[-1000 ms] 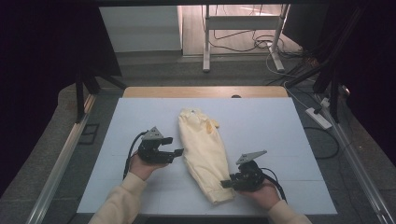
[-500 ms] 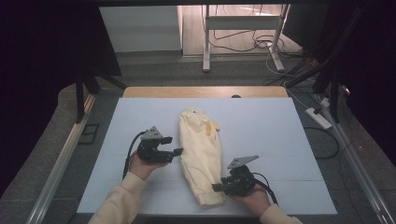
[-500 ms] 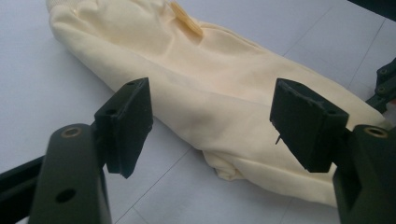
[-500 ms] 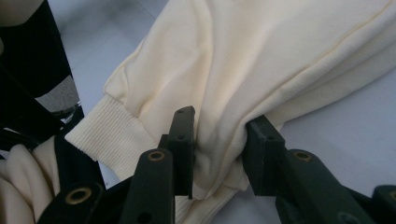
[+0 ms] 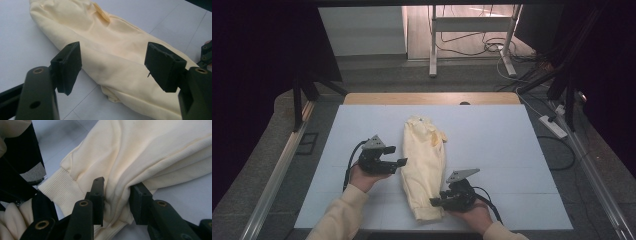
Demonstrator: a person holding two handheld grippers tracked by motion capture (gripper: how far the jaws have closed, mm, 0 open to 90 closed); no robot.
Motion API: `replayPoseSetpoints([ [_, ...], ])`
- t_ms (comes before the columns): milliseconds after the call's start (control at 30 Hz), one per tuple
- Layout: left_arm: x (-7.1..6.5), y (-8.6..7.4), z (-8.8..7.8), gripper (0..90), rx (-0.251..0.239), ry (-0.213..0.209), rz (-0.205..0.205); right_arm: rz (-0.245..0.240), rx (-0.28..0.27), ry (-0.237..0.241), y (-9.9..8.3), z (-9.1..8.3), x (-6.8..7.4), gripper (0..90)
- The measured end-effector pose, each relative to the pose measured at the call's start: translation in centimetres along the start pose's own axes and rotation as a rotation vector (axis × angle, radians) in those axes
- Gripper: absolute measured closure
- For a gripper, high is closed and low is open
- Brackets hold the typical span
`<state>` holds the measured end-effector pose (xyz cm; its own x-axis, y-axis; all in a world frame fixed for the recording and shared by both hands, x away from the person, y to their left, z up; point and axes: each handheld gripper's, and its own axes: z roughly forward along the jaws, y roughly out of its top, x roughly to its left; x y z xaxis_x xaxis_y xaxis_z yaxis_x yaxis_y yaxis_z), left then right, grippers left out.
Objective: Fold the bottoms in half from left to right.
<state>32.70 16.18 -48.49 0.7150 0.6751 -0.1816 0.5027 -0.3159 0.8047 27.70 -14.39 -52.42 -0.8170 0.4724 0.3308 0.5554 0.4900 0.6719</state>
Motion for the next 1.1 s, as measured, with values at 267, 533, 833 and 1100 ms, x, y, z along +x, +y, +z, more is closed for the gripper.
replayPoseSetpoints([
  [267,0.0,0.0,-0.1,29.2,-0.001,-0.001,0.001,-0.045,-0.006,-0.02,0.0,-0.1,0.1,61.0],
  [533,0.0,0.0,-0.2,29.2,-0.004,0.0,0.0,-0.081,-0.058,-0.048,0.3,-1.5,-0.7,47.3],
  [833,0.1,0.0,-0.1,29.2,-0.003,-0.002,-0.001,-0.088,-0.128,-0.092,0.6,-3.2,-1.9,41.8],
  [1100,0.1,-0.1,-0.4,29.2,-0.006,-0.003,0.001,-0.077,-0.157,-0.133,1.0,-4.1,-3.3,40.5],
])
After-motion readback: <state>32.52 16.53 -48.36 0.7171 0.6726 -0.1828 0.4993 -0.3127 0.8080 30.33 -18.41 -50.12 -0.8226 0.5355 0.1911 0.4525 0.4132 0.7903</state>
